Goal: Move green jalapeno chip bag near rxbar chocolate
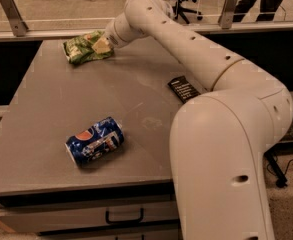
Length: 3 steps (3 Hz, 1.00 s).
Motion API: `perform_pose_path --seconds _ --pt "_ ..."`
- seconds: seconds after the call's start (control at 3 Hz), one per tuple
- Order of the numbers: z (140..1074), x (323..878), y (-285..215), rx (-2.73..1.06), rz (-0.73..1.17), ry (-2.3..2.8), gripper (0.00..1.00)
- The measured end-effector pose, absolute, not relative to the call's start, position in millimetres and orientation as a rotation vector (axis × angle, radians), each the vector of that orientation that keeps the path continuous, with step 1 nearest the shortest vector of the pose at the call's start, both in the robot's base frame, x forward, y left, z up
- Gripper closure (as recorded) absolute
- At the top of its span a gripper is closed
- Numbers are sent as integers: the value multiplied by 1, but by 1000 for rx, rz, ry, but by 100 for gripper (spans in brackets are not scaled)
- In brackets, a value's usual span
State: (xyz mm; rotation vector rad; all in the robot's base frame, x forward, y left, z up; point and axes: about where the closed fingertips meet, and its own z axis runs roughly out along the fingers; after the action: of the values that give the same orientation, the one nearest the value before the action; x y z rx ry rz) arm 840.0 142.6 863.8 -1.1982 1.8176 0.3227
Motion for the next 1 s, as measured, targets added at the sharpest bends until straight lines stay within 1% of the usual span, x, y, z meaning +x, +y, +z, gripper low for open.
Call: perform_pose_path --seconds 0.33,0.67,1.0 --pt "883 832 115 -1201 250 1789 88" --pt "903 818 90 -1202 176 1765 100" --pt "920 805 60 -1218 77 1752 100"
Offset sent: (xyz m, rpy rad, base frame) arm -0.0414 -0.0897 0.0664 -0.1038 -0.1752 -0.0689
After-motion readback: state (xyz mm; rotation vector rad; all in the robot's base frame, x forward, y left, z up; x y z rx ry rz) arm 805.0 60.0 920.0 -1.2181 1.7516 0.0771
